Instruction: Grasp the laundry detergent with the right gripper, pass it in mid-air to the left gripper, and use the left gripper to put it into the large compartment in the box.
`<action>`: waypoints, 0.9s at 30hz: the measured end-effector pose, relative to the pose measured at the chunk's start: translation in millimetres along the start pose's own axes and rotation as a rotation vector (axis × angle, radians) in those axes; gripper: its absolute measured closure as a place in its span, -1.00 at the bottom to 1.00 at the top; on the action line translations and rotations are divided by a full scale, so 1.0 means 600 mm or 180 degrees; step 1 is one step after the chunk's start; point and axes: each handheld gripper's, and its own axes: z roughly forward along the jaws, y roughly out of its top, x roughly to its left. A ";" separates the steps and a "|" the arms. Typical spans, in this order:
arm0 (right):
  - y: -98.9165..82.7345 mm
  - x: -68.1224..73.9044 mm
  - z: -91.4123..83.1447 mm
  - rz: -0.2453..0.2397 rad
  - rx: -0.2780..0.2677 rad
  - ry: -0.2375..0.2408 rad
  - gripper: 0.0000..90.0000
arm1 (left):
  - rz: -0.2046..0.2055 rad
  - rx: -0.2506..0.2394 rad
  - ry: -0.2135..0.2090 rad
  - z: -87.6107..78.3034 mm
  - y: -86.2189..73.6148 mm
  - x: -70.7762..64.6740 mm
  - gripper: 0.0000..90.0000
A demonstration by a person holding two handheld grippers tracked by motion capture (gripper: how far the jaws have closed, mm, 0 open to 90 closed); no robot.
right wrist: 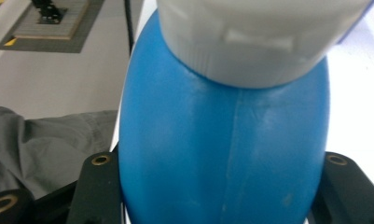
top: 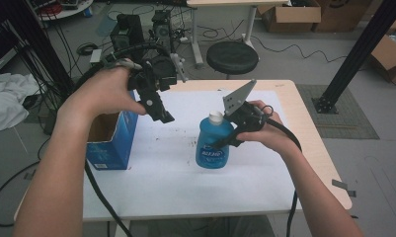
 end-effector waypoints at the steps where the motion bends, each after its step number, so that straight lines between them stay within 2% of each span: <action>1: 0.000 0.000 0.000 0.0000 0.0000 0.0000 -0.04 | 0.0000 0.0000 0.0000 0.000 0.000 0.000 -0.78; 4: 0.019 0.001 0.003 -0.0096 0.0011 0.0051 -0.04 | 0.0012 -0.0034 -0.0038 0.000 0.006 -0.005 -0.79; 14: 0.060 0.006 0.014 -0.0246 0.0123 0.0118 -0.04 | 0.0120 -0.0085 -0.0131 0.006 0.025 -0.018 -0.80; 18: 0.072 0.007 0.016 -0.0278 0.0133 0.0144 -0.04 | 0.0188 -0.0067 -0.0149 0.011 0.033 -0.023 -0.80; 23: 0.082 0.008 0.019 -0.0291 0.0137 0.0160 -0.04 | 0.0197 -0.0116 -0.0190 0.021 0.042 -0.030 -0.80; 27: 0.084 0.008 0.020 -0.0306 0.0145 0.0168 -0.04 | 0.0231 -0.0086 -0.0221 0.031 0.047 -0.033 -0.78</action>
